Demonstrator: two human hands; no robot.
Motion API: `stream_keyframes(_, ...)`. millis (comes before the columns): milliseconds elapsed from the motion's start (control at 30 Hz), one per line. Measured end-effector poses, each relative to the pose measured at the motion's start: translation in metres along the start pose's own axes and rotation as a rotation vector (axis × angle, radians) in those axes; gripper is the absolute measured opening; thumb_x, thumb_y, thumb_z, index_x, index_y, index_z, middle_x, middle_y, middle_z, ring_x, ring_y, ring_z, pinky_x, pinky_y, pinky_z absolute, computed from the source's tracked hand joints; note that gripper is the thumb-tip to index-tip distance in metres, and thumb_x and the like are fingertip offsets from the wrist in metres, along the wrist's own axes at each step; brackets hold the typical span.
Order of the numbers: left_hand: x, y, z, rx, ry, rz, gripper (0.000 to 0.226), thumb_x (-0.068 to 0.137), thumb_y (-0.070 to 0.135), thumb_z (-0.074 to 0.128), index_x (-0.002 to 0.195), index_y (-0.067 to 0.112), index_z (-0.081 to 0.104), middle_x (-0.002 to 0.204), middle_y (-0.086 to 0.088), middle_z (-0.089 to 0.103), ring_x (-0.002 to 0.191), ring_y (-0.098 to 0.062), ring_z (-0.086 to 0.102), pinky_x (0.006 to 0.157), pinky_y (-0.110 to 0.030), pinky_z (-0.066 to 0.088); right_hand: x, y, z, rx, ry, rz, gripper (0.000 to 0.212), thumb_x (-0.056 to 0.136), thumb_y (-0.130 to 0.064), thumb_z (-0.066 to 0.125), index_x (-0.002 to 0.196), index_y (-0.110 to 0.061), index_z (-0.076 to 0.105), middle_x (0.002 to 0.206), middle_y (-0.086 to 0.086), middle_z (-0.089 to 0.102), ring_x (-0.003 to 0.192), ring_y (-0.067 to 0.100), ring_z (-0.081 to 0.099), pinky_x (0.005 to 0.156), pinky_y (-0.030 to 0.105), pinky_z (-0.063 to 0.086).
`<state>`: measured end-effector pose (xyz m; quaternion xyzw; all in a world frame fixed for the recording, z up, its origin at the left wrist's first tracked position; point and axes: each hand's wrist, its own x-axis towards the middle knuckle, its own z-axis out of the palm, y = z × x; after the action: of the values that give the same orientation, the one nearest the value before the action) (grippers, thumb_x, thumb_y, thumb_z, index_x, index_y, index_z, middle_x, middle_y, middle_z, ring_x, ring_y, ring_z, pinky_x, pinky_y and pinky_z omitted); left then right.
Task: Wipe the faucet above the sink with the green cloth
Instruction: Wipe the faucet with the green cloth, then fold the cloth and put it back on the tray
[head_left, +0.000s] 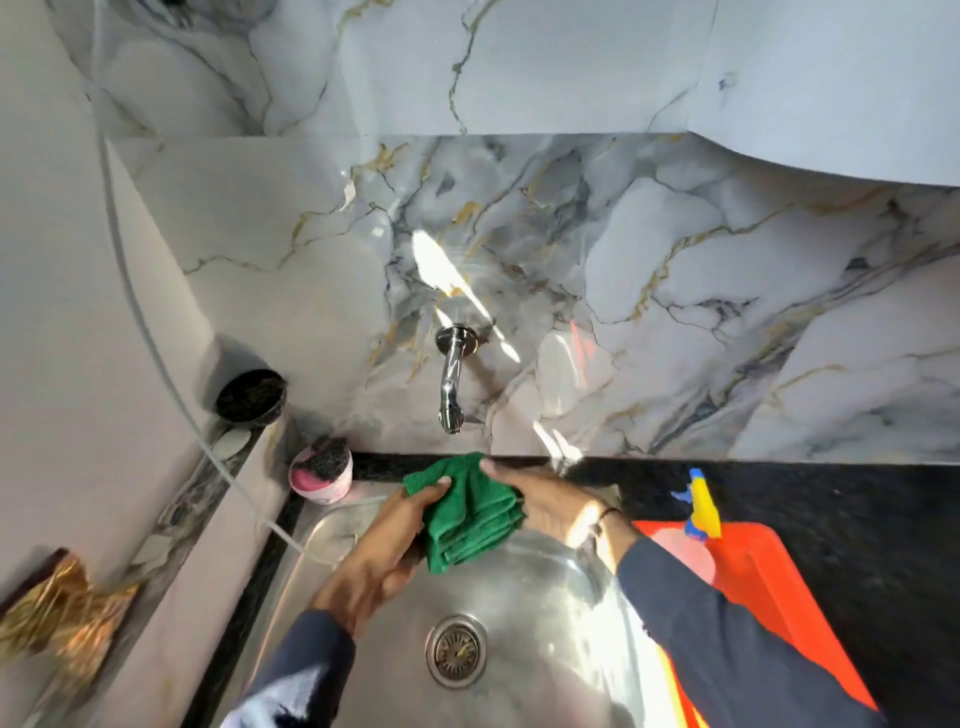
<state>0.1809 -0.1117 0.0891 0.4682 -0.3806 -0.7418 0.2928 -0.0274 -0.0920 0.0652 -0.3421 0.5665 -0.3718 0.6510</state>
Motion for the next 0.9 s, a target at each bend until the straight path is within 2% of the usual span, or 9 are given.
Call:
stream_keyframes(167, -0.004, -0.044, 0.023, 0.371, 0.155, 0.045, 0.026, 0.096, 0.02, 0.071, 0.112, 0.0, 0.075, 0.118, -0.023, 0.079, 0.102, -0.032, 0.077, 0.099, -0.052, 0.062, -0.038, 0.054, -0.025, 0.114, 0.176, 0.047, 0.039, 0.086, -0.003, 0.084, 0.123, 0.003, 0.072, 0.123, 0.027, 0.077, 0.114, 0.044, 0.074, 0.106, 0.06, 0.057)
stream_keyframes(267, -0.005, -0.085, 0.054, 0.605, 0.201, 0.109, 0.028, 0.091, 0.026, 0.078, 0.105, 0.003, 0.075, 0.107, -0.02, 0.082, 0.098, -0.031, 0.078, 0.091, -0.053, 0.064, -0.07, 0.083, -0.054, -0.047, 0.318, 0.101, 0.02, 0.098, 0.008, 0.063, 0.108, -0.009, 0.065, 0.101, 0.017, 0.074, 0.076, 0.025, 0.074, 0.074, 0.043, 0.058)
stream_keyframes(333, -0.003, -0.114, 0.075, 0.604, 0.142, 0.133, 0.02, 0.087, 0.02, 0.081, 0.1, 0.008, 0.071, 0.109, -0.022, 0.081, 0.097, -0.027, 0.076, 0.094, -0.054, 0.062, -0.091, 0.103, -0.076, -0.121, 0.398, 0.091, 0.024, 0.101, 0.013, 0.048, 0.115, 0.002, 0.064, 0.102, 0.028, 0.07, 0.081, 0.029, 0.07, 0.075, 0.048, 0.058)
stream_keyframes(467, 0.008, -0.173, 0.123, 0.586, -0.036, 0.094, 0.031, 0.087, -0.001, 0.076, 0.112, 0.006, 0.059, 0.121, -0.03, 0.073, 0.088, -0.022, 0.067, 0.092, -0.051, 0.063, -0.135, 0.135, -0.128, -0.084, 0.519, 0.17, 0.017, 0.093, 0.01, 0.068, 0.1, -0.004, 0.062, 0.086, 0.017, 0.07, 0.061, 0.023, 0.067, 0.057, 0.029, 0.057)
stream_keyframes(533, 0.012, -0.196, 0.151, 0.704, -0.083, 0.137, 0.039, 0.088, 0.003, 0.076, 0.12, 0.006, 0.054, 0.111, -0.021, 0.073, 0.076, -0.015, 0.064, 0.079, -0.032, 0.067, -0.153, 0.15, -0.155, -0.054, 0.572, 0.219, 0.026, 0.09, 0.004, 0.076, 0.088, -0.014, 0.058, 0.076, 0.006, 0.068, 0.058, 0.015, 0.068, 0.046, 0.023, 0.054)
stream_keyframes(600, 0.013, -0.21, 0.181, 0.856, -0.127, 0.211, 0.044, 0.087, 0.008, 0.074, 0.126, 0.009, 0.053, 0.108, -0.012, 0.071, 0.074, -0.012, 0.064, 0.066, -0.012, 0.055, -0.164, 0.169, -0.18, -0.037, 0.641, 0.256, 0.028, 0.088, 0.002, 0.077, 0.084, -0.016, 0.057, 0.078, 0.006, 0.068, 0.069, 0.021, 0.069, 0.062, 0.036, 0.063)
stream_keyframes(667, 0.013, -0.22, 0.208, 1.009, -0.166, 0.266, 0.049, 0.086, 0.01, 0.071, 0.132, 0.007, 0.055, 0.119, -0.014, 0.071, 0.098, -0.028, 0.069, 0.084, -0.027, 0.054, -0.17, 0.187, -0.197, -0.066, 0.726, 0.295, 0.031, 0.086, -0.001, 0.08, 0.081, -0.019, 0.056, 0.08, 0.004, 0.064, 0.082, 0.022, 0.065, 0.076, 0.046, 0.062)
stream_keyframes(767, 0.016, -0.235, 0.24, 1.188, -0.208, 0.292, 0.05, 0.085, 0.011, 0.066, 0.135, 0.006, 0.061, 0.127, -0.019, 0.069, 0.118, -0.036, 0.064, 0.099, -0.037, 0.05, -0.177, 0.21, -0.211, -0.245, 0.83, 0.336, 0.039, 0.081, -0.011, 0.087, 0.075, -0.021, 0.05, 0.075, 0.001, 0.053, 0.081, 0.019, 0.055, 0.066, 0.036, 0.052)
stream_keyframes(900, 0.017, -0.248, 0.258, 1.368, -0.21, 0.293, 0.046, 0.089, 0.002, 0.052, 0.133, 0.004, 0.065, 0.135, -0.021, 0.059, 0.122, -0.035, 0.06, 0.102, -0.037, 0.043, -0.182, 0.222, -0.219, -0.587, 0.838, 0.344, 0.019, 0.083, -0.024, 0.084, 0.088, -0.011, 0.071, 0.097, 0.015, 0.075, 0.097, 0.03, 0.072, 0.085, 0.042, 0.056)
